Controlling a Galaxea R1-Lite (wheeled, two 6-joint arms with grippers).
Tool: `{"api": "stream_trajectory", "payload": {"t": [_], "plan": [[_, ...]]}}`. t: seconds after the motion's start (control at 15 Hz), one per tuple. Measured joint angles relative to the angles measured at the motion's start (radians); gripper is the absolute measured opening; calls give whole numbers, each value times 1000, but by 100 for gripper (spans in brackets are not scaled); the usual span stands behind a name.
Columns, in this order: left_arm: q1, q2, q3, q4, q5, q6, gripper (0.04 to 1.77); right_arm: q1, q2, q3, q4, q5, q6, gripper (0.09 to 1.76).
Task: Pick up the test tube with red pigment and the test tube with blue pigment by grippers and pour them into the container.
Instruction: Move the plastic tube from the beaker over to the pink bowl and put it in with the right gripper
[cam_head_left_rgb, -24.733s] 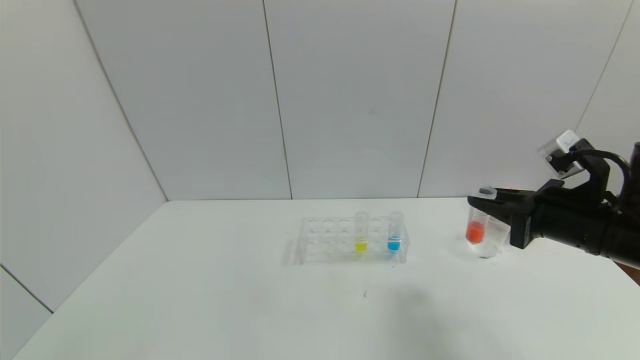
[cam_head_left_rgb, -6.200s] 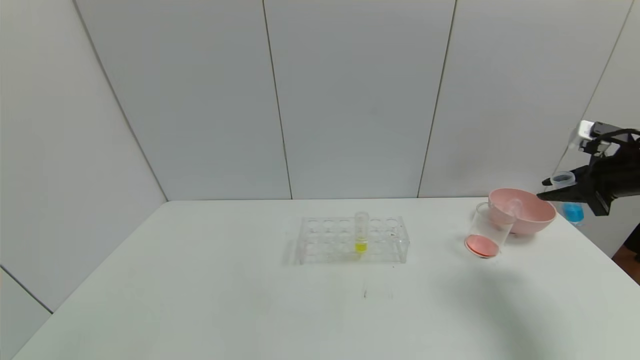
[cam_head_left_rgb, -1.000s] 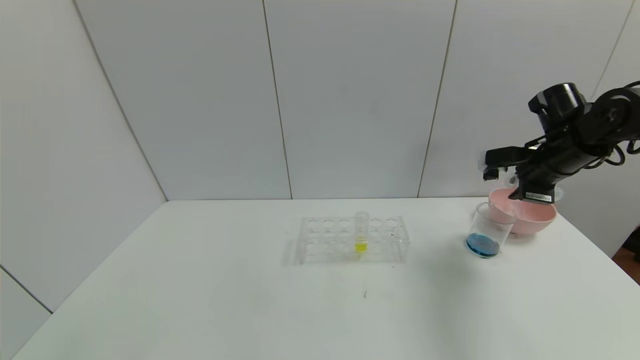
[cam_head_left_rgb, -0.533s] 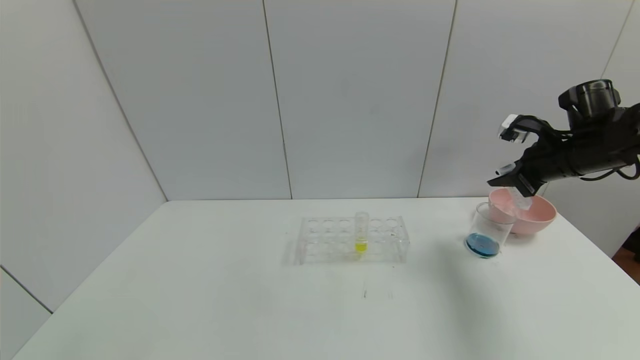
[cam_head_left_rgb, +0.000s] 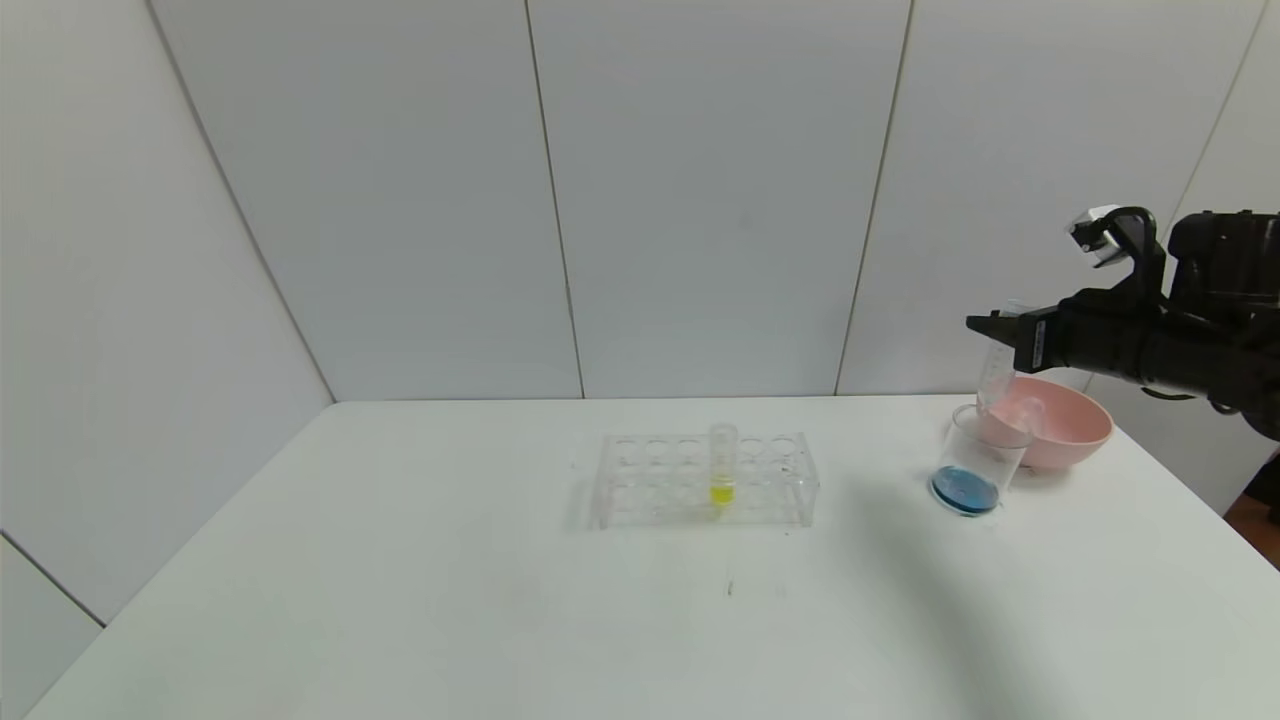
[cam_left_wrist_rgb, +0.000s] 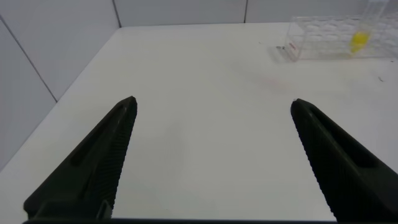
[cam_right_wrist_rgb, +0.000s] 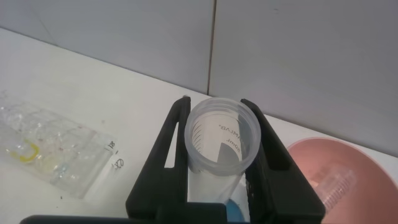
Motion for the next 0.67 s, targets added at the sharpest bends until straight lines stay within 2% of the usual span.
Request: {"api": "stream_trajectory", "payload": {"t": [0.27,0.67], "plan": [[0,0,0,0,0,0,176,-3,-32,144,-201,0,48,58],[0,0,0,0,0,0,176,-48,-34,183,-211,4,22,58]]}}
